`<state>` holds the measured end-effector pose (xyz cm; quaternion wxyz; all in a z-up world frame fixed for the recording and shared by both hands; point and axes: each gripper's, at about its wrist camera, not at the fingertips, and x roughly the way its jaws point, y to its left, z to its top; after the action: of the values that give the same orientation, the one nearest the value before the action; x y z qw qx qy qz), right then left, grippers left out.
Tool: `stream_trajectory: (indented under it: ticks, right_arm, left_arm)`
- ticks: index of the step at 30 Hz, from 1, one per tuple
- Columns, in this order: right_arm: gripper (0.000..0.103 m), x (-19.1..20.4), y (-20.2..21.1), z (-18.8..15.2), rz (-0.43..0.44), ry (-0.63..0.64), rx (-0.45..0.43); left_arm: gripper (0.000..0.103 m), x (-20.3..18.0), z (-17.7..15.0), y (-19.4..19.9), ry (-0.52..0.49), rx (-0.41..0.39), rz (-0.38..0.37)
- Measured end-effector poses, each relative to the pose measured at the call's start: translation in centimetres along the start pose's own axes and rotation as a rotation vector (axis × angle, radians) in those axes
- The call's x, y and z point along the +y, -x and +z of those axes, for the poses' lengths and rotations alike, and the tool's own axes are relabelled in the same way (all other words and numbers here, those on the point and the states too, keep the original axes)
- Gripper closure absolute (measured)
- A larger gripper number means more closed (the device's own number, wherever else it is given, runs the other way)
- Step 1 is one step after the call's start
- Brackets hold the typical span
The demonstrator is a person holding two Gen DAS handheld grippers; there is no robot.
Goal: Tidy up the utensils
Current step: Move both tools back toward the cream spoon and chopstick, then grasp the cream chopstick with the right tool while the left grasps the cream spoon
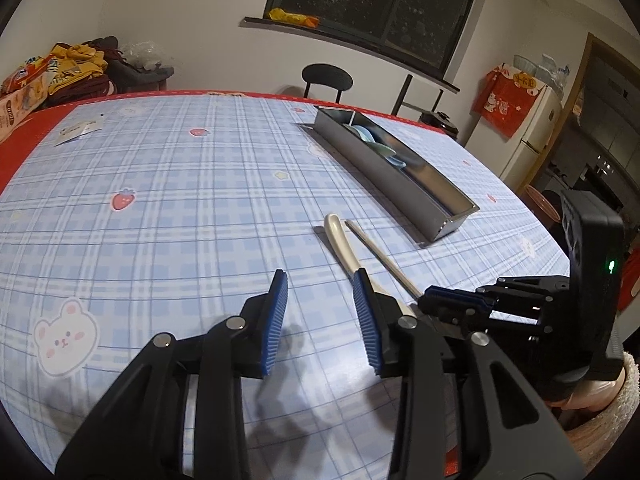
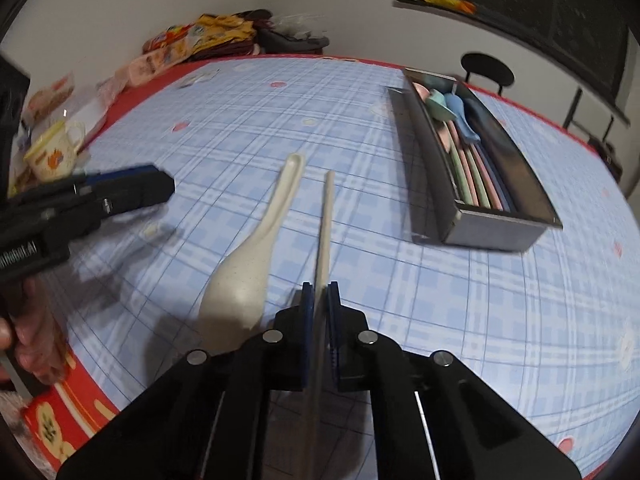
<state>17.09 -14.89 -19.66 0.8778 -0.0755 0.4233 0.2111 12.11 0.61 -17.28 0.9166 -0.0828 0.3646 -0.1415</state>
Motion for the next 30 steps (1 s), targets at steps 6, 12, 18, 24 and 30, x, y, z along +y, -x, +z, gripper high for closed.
stream_trajectory:
  ticks: [6, 12, 18, 24, 30]
  right_arm:
    - [0.096, -1.2, 0.2, -0.2, 0.015, -0.064, -0.011]
    - [0.096, -2.2, 0.1, -0.2, 0.072, -0.114, -0.013]
    - [0.096, -2.1, 0.0, -0.2, 0.070, -0.112, -0.014]
    - [0.096, -2.3, 0.0, -0.2, 0.079, -0.122, -0.014]
    - [0.096, -2.2, 0.1, -0.4, 0.077, -0.122, -0.015]
  left_arm:
    - [0.063, -1.1, 0.2, -1.6, -0.015, 0.057, -0.025]
    - [0.063, -2.2, -0.3, -2.9, -0.010, 0.118, -0.066]
    - [0.063, -2.9, -0.5, -4.0, 0.006, 0.151, -0.065]
    - [0.062, -3.2, -0.3, -4.8, 0.040, 0.171, -0.076]
    - [0.069, -3.3, 0.8, -6.6, 0.033, 0.188, -0.037]
